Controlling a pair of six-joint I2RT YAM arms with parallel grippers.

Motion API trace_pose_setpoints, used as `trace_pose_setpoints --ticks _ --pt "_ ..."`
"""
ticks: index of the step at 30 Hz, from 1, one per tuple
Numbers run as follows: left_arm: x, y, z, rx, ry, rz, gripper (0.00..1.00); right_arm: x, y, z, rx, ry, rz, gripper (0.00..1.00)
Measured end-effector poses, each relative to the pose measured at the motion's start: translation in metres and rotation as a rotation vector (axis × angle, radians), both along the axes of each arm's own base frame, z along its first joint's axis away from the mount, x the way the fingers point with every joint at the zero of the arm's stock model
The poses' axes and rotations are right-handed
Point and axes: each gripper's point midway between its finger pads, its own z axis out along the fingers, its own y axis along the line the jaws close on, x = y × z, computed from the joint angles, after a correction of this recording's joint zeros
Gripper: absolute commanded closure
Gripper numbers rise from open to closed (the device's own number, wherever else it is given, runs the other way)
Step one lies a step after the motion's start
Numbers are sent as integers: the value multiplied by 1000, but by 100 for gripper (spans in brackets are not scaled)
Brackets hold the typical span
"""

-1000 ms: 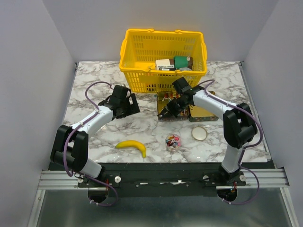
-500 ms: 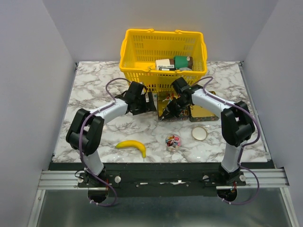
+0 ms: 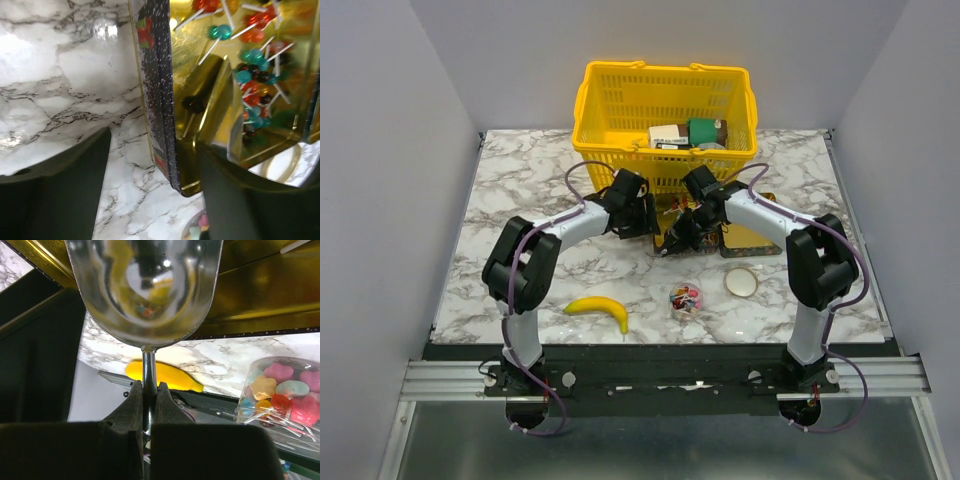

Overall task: Pack the candies
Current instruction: Move the storage box to the center of the board, then scoop the fake candies from the storage box.

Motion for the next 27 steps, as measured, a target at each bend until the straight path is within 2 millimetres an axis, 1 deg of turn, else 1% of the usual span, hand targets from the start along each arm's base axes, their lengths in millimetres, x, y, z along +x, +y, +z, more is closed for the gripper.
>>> trace_pose_setpoints --ticks 1,4,8,13,16,21,24,27 --pt "-2 0 -6 15 11 -5 42 0 0 0 0 0 1 100" --pt "-10 1 -19 52 47 -9 53 -1 1 1 6 3 4 100" --pt "-11 -1 -19 57 42 -16 55 -2 2 2 17 7 8 100" --pt "-14 5 -18 75 32 -4 56 -5 3 4 33 12 19 100" --pt "-21 14 -19 95 32 1 58 -7 3 4 33 12 23 100" --pt "-40 28 -22 117 44 8 59 -13 -1 2 32 13 38 100" --pt "-46 33 -22 123 46 8 60 -15 -1 2 35 7 56 100" --pt "-48 34 -22 127 46 5 65 -16 -2 1 33 -5 80 100"
